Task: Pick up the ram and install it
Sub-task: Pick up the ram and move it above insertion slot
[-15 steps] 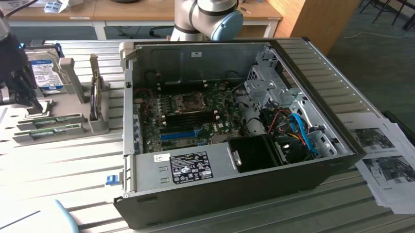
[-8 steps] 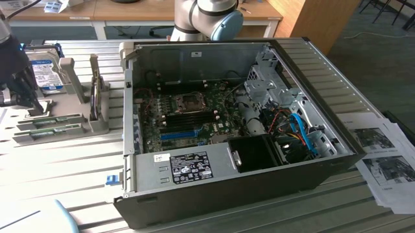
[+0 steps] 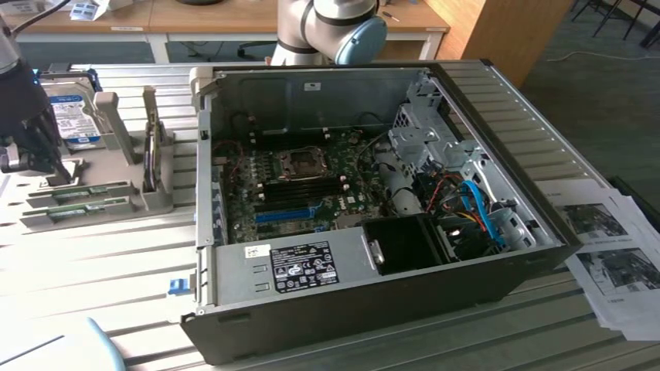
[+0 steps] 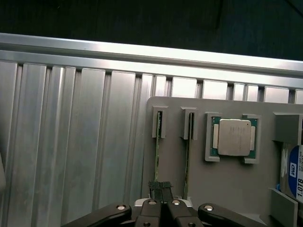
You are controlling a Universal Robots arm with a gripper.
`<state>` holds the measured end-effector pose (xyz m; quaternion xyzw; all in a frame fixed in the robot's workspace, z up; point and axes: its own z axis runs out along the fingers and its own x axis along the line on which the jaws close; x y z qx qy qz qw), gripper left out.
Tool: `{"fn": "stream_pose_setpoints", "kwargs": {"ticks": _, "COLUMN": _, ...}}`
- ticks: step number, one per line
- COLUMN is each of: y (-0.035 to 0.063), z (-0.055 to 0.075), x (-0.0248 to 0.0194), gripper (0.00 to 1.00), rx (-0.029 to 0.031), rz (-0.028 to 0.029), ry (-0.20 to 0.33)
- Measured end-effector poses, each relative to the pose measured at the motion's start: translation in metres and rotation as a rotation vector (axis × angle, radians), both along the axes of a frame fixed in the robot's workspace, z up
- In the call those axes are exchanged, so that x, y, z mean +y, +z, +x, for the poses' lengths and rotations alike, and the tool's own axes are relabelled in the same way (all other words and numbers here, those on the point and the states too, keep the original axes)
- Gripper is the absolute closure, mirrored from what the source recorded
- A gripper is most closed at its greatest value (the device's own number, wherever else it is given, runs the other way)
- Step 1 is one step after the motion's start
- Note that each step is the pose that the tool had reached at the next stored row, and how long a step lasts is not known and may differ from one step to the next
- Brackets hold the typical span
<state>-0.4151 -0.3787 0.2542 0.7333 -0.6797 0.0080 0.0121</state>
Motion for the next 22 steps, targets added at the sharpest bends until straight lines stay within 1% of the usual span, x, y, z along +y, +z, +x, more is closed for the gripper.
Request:
{"fn": "stream_pose_setpoints", "kwargs": {"ticks": 9, "y": -0.0042, "z": 0.0, "x": 0.0, "gripper": 0.91, "rx": 0.0001, "rz": -0.0001, "ry": 0.0}}
{"fn": "stream_pose_setpoints", "kwargs": {"ticks": 22, "y": -0.0044, "z": 0.0, "x": 0.0, "gripper": 0.91, "rx": -0.0001, "rz": 0.0, "ry": 0.0}}
